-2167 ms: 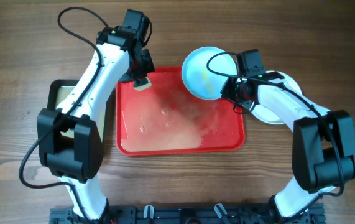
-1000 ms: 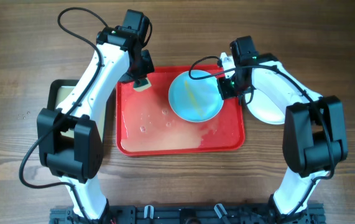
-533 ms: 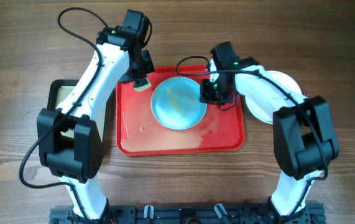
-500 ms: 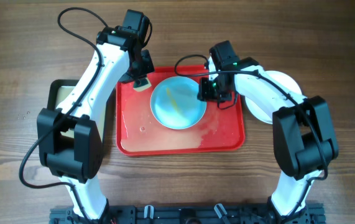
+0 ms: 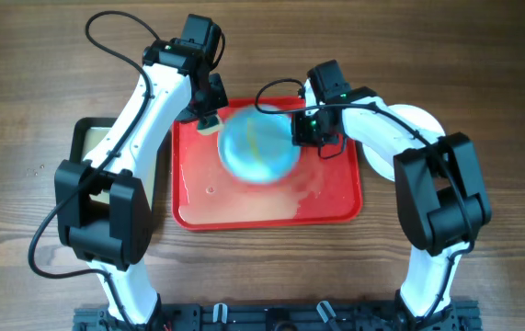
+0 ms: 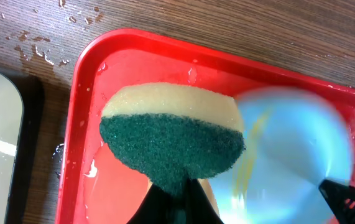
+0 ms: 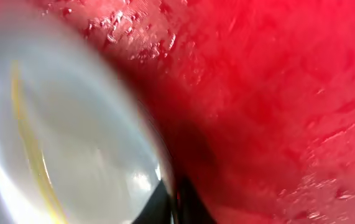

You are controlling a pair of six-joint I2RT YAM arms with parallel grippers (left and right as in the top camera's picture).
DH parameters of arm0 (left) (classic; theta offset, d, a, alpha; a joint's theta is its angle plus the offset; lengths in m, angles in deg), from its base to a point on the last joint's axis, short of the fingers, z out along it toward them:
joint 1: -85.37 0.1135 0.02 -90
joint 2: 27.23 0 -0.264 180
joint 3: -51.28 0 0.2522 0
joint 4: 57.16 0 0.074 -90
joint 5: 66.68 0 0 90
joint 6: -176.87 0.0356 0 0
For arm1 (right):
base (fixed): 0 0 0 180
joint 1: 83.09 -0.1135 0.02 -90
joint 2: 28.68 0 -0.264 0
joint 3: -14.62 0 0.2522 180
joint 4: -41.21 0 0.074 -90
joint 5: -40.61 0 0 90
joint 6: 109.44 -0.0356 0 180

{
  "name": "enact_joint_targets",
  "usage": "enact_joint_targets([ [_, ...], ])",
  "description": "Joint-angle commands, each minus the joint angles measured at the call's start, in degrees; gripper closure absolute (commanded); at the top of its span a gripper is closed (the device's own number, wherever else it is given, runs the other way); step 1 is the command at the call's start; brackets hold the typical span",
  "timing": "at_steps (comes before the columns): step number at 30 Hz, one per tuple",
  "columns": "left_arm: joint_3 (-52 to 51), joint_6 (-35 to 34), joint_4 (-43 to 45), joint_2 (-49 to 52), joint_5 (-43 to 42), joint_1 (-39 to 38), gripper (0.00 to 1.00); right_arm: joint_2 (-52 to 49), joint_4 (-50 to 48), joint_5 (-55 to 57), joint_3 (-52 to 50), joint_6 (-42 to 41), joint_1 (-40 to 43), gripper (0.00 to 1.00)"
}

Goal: Clean dirty plates on tray and stack at the side
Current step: 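Hold the plate rim with the right gripper and scrub it with the sponge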

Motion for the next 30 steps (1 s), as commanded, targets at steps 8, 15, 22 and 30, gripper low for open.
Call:
enact_joint_targets([
  [8,-3.74,4.13,4.96,0.57,-0.5,-1.6,0.96,-1.99,-1.33,-1.81,-1.68,-6.14,-4.79,0.96],
  [15,-16.02,25.07,14.91,0.72,-9.66,-5.11,0.96,-1.99,-2.54,-5.53,-1.68,-0.87,-4.17,0.96],
  [22,-23.34,15.78,17.57,0.76,-10.4,-5.88,0.96,-1.99,-2.75,-5.68,-1.68,-0.85,-4.09,0.96],
  [30,-23.34,31.61,20.74,0.76,-21.7,-6.91,0.96,-1.99,-2.99,-5.46,-1.68,-0.81,-4.09,0.96],
])
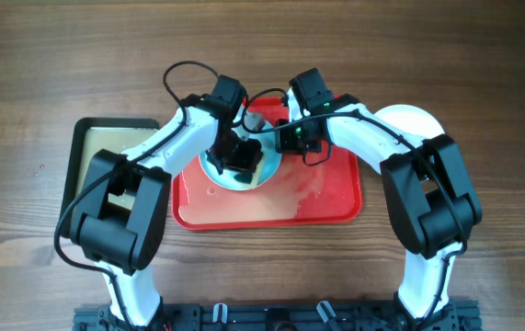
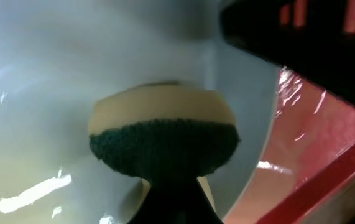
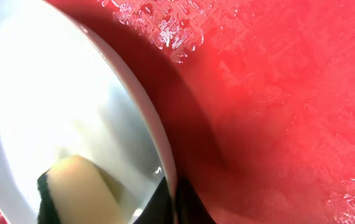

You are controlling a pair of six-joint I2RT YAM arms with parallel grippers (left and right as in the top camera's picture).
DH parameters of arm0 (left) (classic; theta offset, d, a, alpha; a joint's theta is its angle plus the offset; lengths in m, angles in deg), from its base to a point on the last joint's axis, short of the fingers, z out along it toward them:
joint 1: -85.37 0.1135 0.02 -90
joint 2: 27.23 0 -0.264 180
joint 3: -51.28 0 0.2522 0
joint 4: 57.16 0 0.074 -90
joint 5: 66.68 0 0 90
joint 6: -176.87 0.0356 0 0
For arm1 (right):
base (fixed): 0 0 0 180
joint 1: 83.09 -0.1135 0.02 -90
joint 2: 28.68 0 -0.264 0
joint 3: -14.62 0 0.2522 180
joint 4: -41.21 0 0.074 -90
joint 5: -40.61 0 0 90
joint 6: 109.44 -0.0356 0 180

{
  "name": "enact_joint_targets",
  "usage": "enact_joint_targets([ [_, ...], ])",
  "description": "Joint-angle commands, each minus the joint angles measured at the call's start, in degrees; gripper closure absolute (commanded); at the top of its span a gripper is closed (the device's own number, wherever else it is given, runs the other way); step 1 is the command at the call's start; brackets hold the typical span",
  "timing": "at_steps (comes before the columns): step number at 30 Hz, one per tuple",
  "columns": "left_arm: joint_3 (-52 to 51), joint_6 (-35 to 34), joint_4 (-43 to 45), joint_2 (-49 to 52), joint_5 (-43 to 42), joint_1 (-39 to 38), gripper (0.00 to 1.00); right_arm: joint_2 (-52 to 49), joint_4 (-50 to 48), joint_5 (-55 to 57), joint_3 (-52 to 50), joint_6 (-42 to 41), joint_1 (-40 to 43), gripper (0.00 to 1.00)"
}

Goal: Clean dirty plates on tray and stack at the side
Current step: 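Hold the plate rim with the right gripper and scrub it with the sponge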

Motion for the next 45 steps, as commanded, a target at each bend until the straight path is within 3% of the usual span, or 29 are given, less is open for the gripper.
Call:
enact_joint_targets([
  [1,-0.44,-3.93,7.26,0.55,9.2,-0.5,0.96,-1.57,-0.35,-0.92,-0.81,1.14,0.22,0.96],
  [6,-0.44,-19.19,17.97,0.55,31.32,-0.48,0.96,-1.57,-0.35,-0.92,-0.81,1.16,0.22,0.96],
  [8,-0.44,-30.71,15.32,0.55,41.94,-0.5,0.96,-1.57,-0.31,-0.92,-0.81,1.16,0.22,0.96],
  [9,-0.44,-33.59,12.13,0.55,42.62,-0.5,0.96,-1.57,-0.31,-0.92,-0.81,1.18,0.22,0.96],
  [13,-0.44,-30.58,-1.86,0.55,28.17,-0.5,0.96,-1.57,-0.33,-0.92,-0.81,1.09,0.22,0.96],
  [17,-0.42,-11.65,-5.18,0.52,-0.5,-0.5,0.96,-1.57,-0.37,-0.94,-0.81,0.92,0.22,0.96],
  [19,-0.42,-4.87,-3.69,0.52,-10.99,-0.5,0.96,-1.57,-0.35,-0.94,-0.81,0.94,0.22,0.96],
  [23,-0.42,-6.64,8.07,0.52,-8.52,-0.48,0.95,-1.57,-0.33,-0.96,-0.81,0.94,0.22,0.96],
  [26,-0.42,-19.08,13.16,0.52,13.97,-0.48,0.96,-1.57,-0.31,-0.96,-0.81,0.94,0.22,0.96],
  [30,-0.42,-28.04,9.03,0.52,28.26,0.5,0.96,-1.57,-0.31,-0.96,-0.81,0.96,0.22,0.96],
  [38,2.47,-38.71,-9.49,0.52,27.02,4.68,0.96,-1.57,-0.39,-0.96,-0.81,0.92,0.22,0.96],
  [43,3.5,-37.64,0.92,0.55,25.46,4.85,0.96,-1.57,-0.33,-0.96,-0.81,0.57,0.22,0.96],
  [45,3.5,-28.02,8.48,0.55,18.29,4.2,0.96,-1.57,-0.33,-0.96,-0.81,0.59,0.22,0.96],
])
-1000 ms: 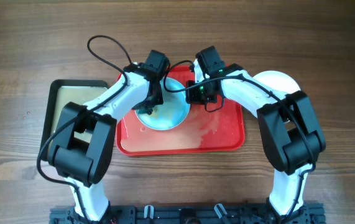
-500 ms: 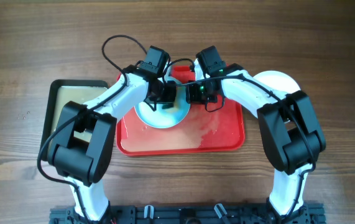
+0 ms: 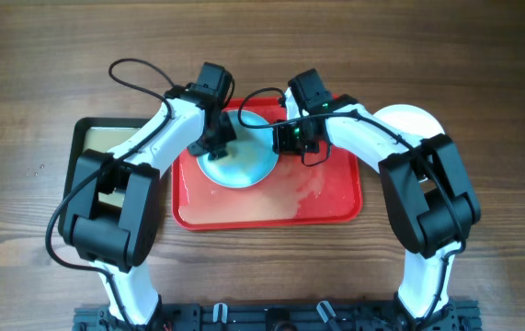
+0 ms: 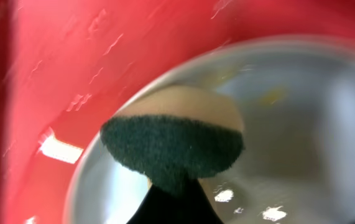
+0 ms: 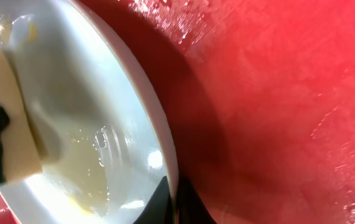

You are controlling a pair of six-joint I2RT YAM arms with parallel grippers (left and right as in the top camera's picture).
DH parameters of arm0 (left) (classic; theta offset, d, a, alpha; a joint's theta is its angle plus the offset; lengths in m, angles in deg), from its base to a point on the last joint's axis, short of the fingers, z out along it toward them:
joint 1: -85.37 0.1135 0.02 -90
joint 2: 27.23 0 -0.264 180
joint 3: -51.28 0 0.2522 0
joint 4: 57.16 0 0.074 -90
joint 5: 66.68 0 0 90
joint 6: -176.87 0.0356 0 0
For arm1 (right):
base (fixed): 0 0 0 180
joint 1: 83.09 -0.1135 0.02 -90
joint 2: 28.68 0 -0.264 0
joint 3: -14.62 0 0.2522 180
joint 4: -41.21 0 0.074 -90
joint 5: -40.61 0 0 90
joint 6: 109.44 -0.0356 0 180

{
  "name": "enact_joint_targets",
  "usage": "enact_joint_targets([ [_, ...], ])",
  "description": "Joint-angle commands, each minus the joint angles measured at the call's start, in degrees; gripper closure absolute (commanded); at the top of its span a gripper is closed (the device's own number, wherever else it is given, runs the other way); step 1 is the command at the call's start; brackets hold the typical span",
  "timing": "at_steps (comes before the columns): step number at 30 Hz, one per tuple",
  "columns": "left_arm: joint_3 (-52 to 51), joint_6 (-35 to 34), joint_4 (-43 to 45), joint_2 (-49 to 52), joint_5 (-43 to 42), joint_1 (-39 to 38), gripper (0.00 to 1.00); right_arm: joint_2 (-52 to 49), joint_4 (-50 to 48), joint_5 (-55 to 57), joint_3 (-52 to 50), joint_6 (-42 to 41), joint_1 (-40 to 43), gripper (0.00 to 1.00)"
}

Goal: Clean dirty plates on tray and stack at the side
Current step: 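Hold the plate rim with the right gripper and scrub it with the sponge, then continue scrubbing the light-blue plate center with the sponge in the left gripper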

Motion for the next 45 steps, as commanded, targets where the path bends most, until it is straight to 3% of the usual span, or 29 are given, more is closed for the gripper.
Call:
enact_joint_targets([
  [1,0.98,11.28,7.48,0.72,-8.66,-0.39,0.96,-1.25,0.13,0.57,-0.76,0.26,0.33,0.96],
  [2,0.98,17.29,7.58,0.72,-14.6,-1.4,0.96,-1.25,0.09,0.57,-0.76,0.37,0.33,0.96],
  [5,0.98,26.47,3.28,0.72,-23.87,-3.85,0.96,-1.25,-0.09,0.57,-0.76,0.37,0.33,0.96],
  [12,0.98,38.6,-12.68,0.72,-25.09,-5.88,0.96,-1.25,-0.07,0.55,-0.76,0.39,0.33,0.96],
  [14,0.98,35.89,-12.98,0.72,-19.71,-4.94,0.96,-1.25,-0.02,0.55,-0.76,0.37,0.33,0.96],
  [18,0.98,14.88,-8.55,0.72,3.5,-2.29,0.96,-1.25,0.0,0.57,-0.76,0.35,0.33,0.96],
  [20,0.98,10.54,-4.02,0.72,6.62,-1.46,0.96,-1.25,-0.02,0.55,-0.76,0.35,0.33,0.96],
  [22,0.98,11.76,0.94,0.72,4.39,-1.57,0.96,-1.25,-0.04,0.57,-0.76,0.37,0.33,0.96],
  [25,0.98,24.72,4.72,0.72,-8.98,-4.04,0.96,-1.25,-0.04,0.57,-0.76,0.37,0.33,0.96],
  [31,0.98,35.6,-0.26,0.72,-10.1,-10.8,0.96,-1.25,-0.04,0.55,-0.76,0.39,0.33,0.96],
  [36,0.98,31.74,0.74,0.72,-6.16,-10.67,0.96,-1.25,-0.04,0.52,-0.76,0.37,0.33,0.96],
  [41,0.83,17.79,10.14,0.76,11.32,-8.33,0.96,-1.25,-0.07,0.52,-0.76,0.35,0.33,0.96],
  [45,0.83,15.26,11.13,2.84,18.88,-6.82,0.96,-1.25,-0.07,0.52,-0.76,0.35,0.33,0.96],
])
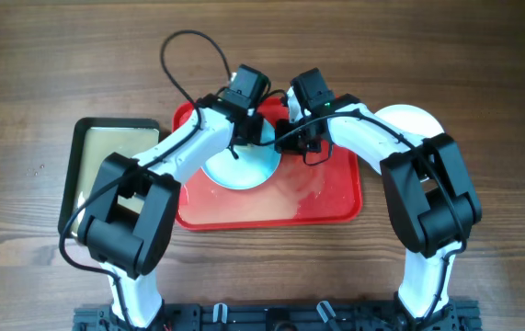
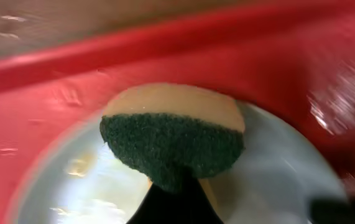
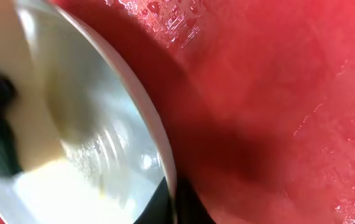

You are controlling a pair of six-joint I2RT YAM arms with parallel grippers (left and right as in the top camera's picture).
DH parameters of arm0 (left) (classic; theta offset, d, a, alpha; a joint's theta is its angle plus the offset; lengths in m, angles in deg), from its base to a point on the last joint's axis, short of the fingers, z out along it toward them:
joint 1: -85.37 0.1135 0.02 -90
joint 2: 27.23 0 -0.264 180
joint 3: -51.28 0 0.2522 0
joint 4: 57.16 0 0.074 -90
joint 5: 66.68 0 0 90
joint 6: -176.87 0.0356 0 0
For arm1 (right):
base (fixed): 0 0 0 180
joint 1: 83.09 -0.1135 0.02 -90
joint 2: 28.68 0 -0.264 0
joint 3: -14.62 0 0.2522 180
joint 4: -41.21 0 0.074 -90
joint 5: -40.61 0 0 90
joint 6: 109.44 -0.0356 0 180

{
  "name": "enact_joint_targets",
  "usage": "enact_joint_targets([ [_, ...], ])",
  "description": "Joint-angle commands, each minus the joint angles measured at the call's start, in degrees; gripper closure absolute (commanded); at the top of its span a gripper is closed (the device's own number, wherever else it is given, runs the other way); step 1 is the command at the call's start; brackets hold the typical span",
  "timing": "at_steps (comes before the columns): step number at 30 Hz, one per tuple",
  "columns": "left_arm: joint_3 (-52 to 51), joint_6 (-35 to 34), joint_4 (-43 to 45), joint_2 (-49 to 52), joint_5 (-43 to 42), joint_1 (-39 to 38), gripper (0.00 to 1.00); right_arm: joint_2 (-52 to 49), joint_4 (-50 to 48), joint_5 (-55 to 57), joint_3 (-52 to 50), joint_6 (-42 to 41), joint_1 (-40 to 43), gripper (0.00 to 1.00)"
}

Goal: Clean dirty plates on tray and stack at the side
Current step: 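Continue scrubbing the light-blue plate center with the sponge in the left gripper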

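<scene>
A pale blue plate [image 1: 240, 165] lies on the wet red tray [image 1: 322, 198], tipped up at its right rim. My right gripper [image 1: 290, 140] is shut on that rim [image 3: 161, 149]. My left gripper [image 1: 244, 124] is shut on a yellow-and-green sponge [image 2: 172, 134], which presses on the plate's far part [image 2: 276, 174] close to the tray's back wall [image 2: 71, 53]. In the right wrist view the sponge shows blurred on the plate's face. Soapy smears show on the plate [image 3: 96, 143].
A black tray holding water [image 1: 106, 161] stands left of the red tray. A white plate [image 1: 414, 119] sits on the wooden table to the right, partly under my right arm. Cables loop above the tray's back edge.
My left gripper with the sponge has moved from the plate's left rim to its far part by the tray's back wall. The right gripper keeps its hold on the plate's rim.
First the sponge hung over the tray's back left corner while my right gripper held the plate by its rim. Then the sponge was on the plate's middle, then at its left rim, now at its far part. The right gripper has held the rim throughout.
</scene>
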Motion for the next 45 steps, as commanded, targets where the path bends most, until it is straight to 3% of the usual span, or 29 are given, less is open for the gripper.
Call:
enact_joint_targets([
  [1,0.48,-6.38,-1.22,3.52,10.95,1.64,0.96,-1.25,-0.09,0.52,-0.7,0.13,-0.11,0.96],
  [5,0.48,-12.66,-10.01,6.1,13.35,1.88,0.96,-1.25,-0.15,0.52,-0.7,-0.04,-0.11,0.96],
  [8,0.5,-13.53,-17.33,5.88,10.05,1.11,0.96,-1.25,-0.31,0.55,-0.7,-0.42,-0.11,0.96],
  [10,0.5,-9.81,-20.9,5.88,-1.46,0.85,0.96,-1.25,-0.28,0.55,-0.7,-0.96,-0.11,0.96],
  [14,0.5,13.46,-21.07,5.88,-41.29,0.85,0.96,-1.25,-0.28,0.52,-0.7,-0.98,-0.11,0.96],
  [15,0.5,13.94,-20.17,5.88,-43.17,0.83,0.96,-1.25,-0.26,0.5,-0.7,-0.96,-0.11,0.96],
  [19,0.5,12.11,-11.37,5.9,-40.15,0.92,0.96,-1.25,-0.07,-0.02,-0.7,-0.94,-0.11,0.96],
  [22,0.5,3.96,-7.39,5.9,-28.17,1.57,0.93,-1.25,-0.04,-0.11,-0.7,-0.92,-0.11,0.96],
  [24,0.5,2.47,-7.32,5.9,-24.11,2.64,0.94,-1.25,-0.07,-0.11,-0.7,-0.94,-0.11,0.96],
  [30,0.5,-13.31,-5.64,5.9,3.58,6.16,0.96,-1.25,-0.04,-0.11,-0.7,-0.92,-0.11,0.96],
  [33,0.48,-16.87,-5.27,5.9,8.83,7.58,0.96,-1.25,-0.04,-0.09,-0.7,-0.9,-0.11,0.96],
  [36,0.48,-21.94,-10.8,5.9,8.59,8.72,0.96,-1.25,-0.09,-0.07,-0.7,-0.87,-0.11,0.96],
  [38,0.5,-21.9,-14.25,5.88,4.85,8.87,0.96,-1.25,-0.13,-0.07,-0.7,-0.87,-0.11,0.96],
  [39,0.5,-21.62,-17.35,5.88,-1.05,8.85,0.96,-1.25,-0.11,-0.07,-0.7,-0.87,-0.11,0.96],
  [41,0.5,-11.74,-20.44,5.88,-21.9,9.35,0.96,-1.25,-0.15,-0.09,-0.7,-0.9,-0.11,0.96],
  [45,1.44,3.69,-21.68,5.86,-48.87,12.26,0.96,-1.25,-0.11,-0.13,-0.7,-0.94,-0.11,0.96],
])
